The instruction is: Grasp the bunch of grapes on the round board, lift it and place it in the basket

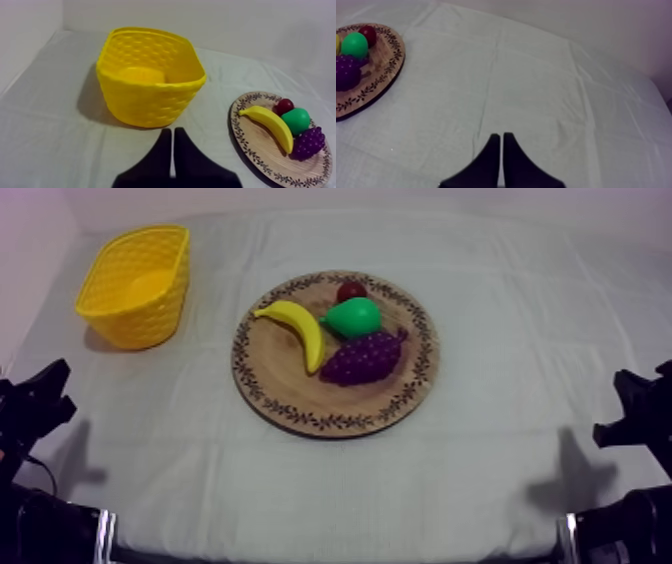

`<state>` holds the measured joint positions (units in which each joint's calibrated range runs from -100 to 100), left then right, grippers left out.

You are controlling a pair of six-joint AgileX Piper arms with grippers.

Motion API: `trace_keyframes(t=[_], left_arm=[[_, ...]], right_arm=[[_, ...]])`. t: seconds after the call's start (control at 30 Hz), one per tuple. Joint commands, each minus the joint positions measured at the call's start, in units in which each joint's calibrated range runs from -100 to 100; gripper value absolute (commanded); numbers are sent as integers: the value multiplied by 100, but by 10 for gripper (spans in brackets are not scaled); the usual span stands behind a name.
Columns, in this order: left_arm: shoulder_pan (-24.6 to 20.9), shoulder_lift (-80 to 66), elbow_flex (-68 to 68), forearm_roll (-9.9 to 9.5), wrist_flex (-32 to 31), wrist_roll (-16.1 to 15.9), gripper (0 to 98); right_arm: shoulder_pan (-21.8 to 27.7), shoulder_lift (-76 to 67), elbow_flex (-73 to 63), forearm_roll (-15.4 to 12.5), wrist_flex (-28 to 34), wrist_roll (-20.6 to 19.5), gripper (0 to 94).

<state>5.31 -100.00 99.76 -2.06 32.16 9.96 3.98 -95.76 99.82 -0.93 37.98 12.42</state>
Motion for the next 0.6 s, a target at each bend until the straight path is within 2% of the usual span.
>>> trace_keyframes(t=[0.0, 0.3, 0.57], left_arm=[[1, 0, 1, -2, 1, -2, 0], [46, 0, 1, -2, 1, -11, 0], [688, 0, 1, -2, 1, 5, 0]], right_arm=[[1, 0, -4, -2, 0, 1, 3], [1, 0, -4, -2, 0, 1, 3], [1, 0, -4, -2, 0, -1, 3]])
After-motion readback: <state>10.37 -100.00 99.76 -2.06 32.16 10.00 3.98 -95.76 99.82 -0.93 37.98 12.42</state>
